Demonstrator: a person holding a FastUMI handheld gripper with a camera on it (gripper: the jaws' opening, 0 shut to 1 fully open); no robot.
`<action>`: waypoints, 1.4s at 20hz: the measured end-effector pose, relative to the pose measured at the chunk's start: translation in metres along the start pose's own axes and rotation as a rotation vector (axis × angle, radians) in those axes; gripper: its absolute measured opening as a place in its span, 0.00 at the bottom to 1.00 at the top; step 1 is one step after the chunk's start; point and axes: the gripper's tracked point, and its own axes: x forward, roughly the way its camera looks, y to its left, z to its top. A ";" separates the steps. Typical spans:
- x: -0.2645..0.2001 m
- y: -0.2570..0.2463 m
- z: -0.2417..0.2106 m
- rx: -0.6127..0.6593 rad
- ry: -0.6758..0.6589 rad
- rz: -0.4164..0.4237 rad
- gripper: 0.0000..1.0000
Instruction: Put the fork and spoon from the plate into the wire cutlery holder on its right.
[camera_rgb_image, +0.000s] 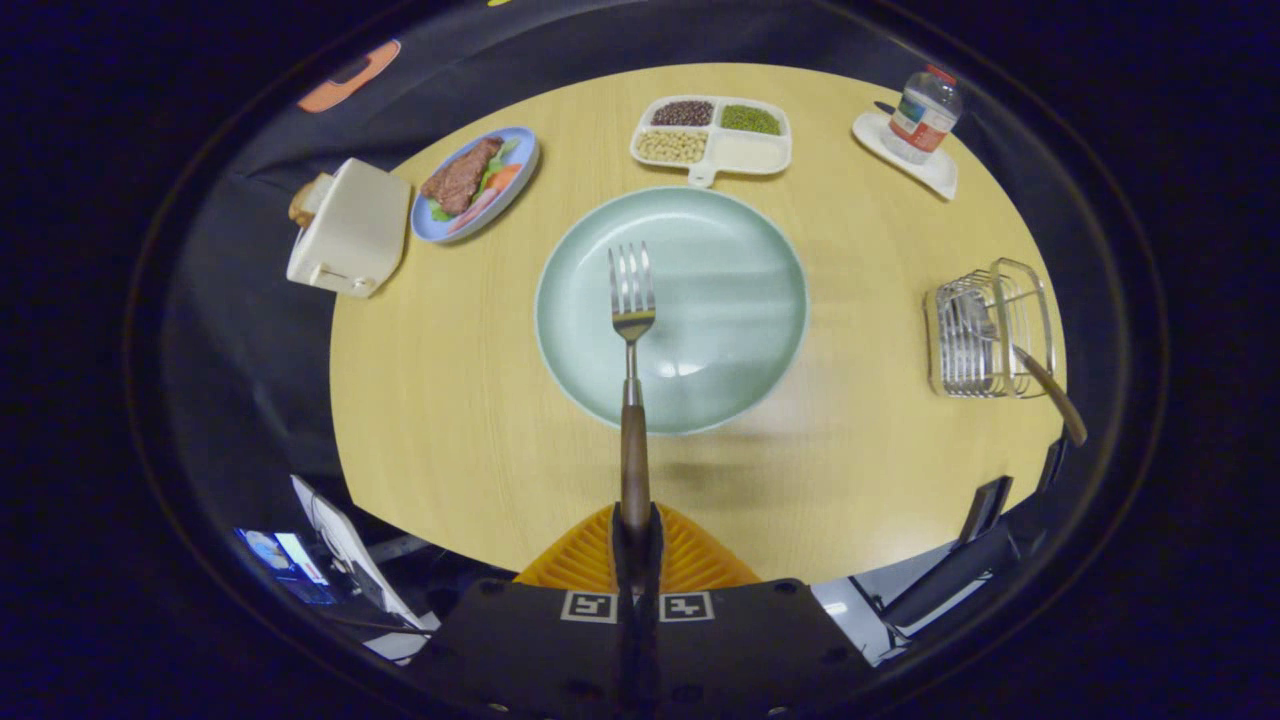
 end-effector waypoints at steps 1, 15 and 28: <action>-0.014 -0.008 0.000 -0.011 -0.012 0.002 0.01; -0.123 -0.178 -0.022 0.106 0.012 -0.029 0.01; -0.093 -0.224 -0.013 0.187 0.155 -0.006 0.01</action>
